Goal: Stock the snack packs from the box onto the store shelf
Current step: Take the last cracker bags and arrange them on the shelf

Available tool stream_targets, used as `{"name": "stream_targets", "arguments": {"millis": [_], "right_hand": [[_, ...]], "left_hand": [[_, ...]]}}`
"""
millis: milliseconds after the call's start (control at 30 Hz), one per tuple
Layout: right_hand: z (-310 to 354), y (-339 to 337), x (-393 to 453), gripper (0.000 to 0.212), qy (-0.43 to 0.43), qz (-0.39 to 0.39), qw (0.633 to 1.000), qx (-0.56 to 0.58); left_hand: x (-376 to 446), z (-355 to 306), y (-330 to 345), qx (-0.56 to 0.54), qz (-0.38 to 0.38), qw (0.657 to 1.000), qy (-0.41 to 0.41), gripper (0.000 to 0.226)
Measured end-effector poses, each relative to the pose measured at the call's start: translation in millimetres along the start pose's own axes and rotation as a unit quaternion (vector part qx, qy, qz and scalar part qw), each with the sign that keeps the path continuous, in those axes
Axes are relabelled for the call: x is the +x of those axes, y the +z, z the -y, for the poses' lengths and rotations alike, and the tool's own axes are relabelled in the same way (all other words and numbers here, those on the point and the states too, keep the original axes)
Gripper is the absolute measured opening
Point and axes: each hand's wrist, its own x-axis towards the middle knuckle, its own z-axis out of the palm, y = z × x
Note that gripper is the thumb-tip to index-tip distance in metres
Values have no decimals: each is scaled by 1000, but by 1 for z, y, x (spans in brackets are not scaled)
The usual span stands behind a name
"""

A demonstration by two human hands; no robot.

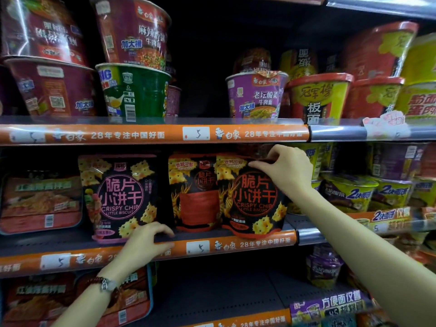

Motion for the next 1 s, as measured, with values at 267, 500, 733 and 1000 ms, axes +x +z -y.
{"name": "stream_targets", "arguments": {"millis": [267, 500, 733, 1000], "right_hand": [[-14, 3, -2, 30, 19, -32, 963, 267], [-38, 31, -17, 69, 173, 77, 892, 411], [-54, 58, -44, 55, 201, 230, 830, 467], [-46, 53, -47, 55, 188, 246, 782, 541]], "left_hand": [[-2, -4, -1, -13, -5, 1000, -4, 20], [-3, -6, -3, -14, -4, 1000, -3, 23], [-4, -8, -5, 3, 10, 1000, -11, 23], [-3, -9, -4, 32, 8, 999, -16, 31]]}}
